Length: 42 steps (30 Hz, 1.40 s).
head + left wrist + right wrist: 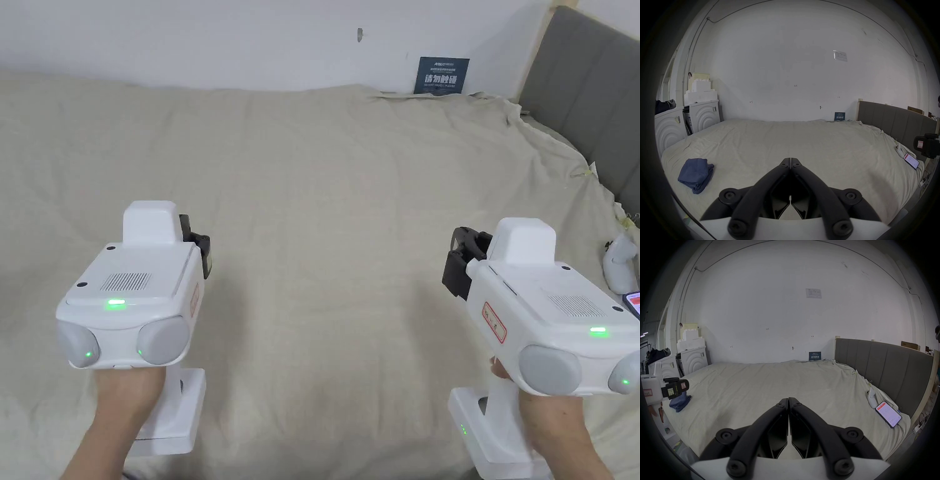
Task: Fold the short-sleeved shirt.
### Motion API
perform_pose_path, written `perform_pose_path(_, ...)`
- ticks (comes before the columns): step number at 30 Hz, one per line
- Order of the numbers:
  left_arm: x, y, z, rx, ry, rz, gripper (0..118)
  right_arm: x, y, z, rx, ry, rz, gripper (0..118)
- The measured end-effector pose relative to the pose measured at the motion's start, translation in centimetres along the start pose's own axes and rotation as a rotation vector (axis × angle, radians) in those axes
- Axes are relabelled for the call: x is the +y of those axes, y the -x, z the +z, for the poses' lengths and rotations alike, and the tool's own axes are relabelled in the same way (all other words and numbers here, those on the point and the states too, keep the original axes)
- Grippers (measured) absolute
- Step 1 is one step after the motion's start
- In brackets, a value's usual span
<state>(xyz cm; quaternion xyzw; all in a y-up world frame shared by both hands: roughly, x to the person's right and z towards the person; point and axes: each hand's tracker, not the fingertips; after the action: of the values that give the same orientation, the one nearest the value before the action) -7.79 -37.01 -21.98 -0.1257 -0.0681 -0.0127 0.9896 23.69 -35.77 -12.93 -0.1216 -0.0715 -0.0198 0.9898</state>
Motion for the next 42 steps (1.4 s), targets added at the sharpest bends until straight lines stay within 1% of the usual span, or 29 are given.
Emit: perform_pose_path(42, -0.2, -1.2, 0.9, -0.019, -0.01, -0.018, 0, 0.1, 0.5, 0.3, 0.012, -0.008, 0.006, 0)
